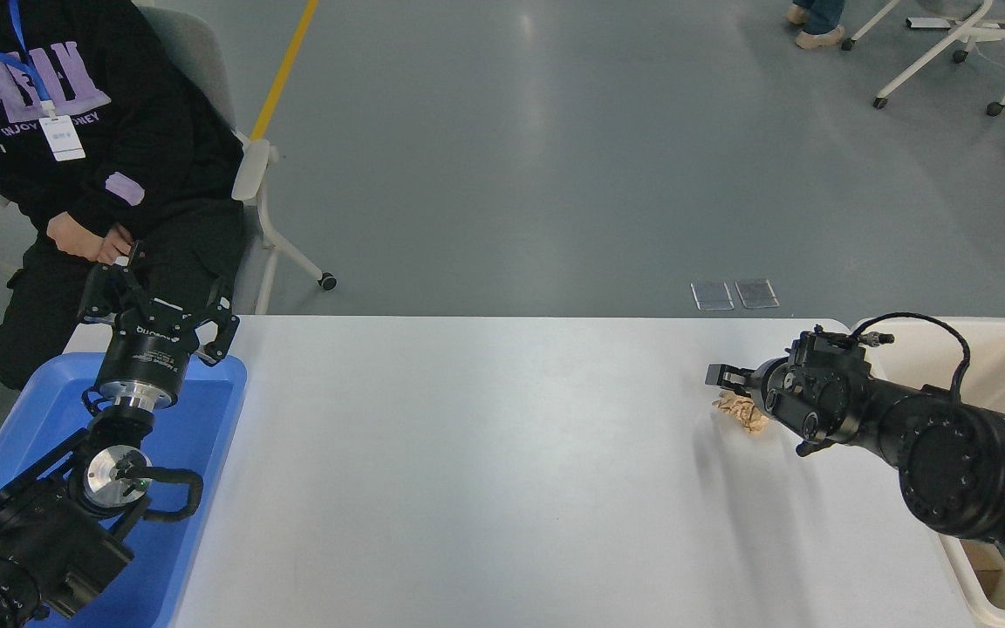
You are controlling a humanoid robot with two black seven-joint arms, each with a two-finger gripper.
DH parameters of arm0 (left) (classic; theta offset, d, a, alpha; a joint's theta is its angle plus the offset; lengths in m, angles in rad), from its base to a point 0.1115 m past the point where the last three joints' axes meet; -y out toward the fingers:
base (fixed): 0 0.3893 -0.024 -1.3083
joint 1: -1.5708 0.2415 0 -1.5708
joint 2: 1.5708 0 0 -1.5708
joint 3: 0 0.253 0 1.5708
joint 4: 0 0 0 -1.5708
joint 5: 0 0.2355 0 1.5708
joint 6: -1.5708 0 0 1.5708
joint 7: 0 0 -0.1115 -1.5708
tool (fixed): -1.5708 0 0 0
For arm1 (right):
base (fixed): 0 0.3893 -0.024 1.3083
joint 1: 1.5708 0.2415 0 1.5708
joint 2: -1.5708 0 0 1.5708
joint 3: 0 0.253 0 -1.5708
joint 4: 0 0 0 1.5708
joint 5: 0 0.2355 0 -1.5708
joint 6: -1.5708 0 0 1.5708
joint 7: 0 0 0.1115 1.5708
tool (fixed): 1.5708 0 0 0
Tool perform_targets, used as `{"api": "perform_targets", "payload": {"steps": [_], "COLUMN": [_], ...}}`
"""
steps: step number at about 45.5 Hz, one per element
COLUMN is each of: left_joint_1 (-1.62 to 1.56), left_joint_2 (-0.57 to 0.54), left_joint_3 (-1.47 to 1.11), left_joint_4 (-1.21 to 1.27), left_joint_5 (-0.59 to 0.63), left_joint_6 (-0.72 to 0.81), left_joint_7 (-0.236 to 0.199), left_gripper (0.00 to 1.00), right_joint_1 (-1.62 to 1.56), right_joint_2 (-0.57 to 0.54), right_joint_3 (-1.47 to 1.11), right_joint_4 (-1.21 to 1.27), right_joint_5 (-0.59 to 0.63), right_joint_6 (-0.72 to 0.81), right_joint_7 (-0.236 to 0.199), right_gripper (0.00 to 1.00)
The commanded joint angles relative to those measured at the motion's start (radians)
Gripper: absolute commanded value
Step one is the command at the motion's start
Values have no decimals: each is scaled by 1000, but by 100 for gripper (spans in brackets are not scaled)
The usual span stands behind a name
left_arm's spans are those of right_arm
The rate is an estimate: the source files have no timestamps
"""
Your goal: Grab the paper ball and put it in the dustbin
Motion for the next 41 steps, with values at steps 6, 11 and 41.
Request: {"api": "perform_targets", "payload": {"steps": [6, 11, 41], "left_joint_1": [0, 0, 0], "left_joint_2": [0, 0, 0], "left_joint_3": [0, 0, 0], "left_joint_4": [0, 0, 0], "left_joint_5": [0, 0, 0], "left_joint_6": [0, 0, 0], "left_joint_7": [0, 0, 0], "left_gripper": [99, 99, 99], "right_joint_1": [-35, -42, -51], "right_joint_2": [17, 17, -9], "right_joint_3": [9, 44, 224], "right_joint_4": [-23, -23, -3], "right_joint_5": [-1, 2, 20], "right_joint_6": [-8, -29, -49], "right_joint_7": [-12, -12, -14], "right_gripper": [98, 94, 0]}}
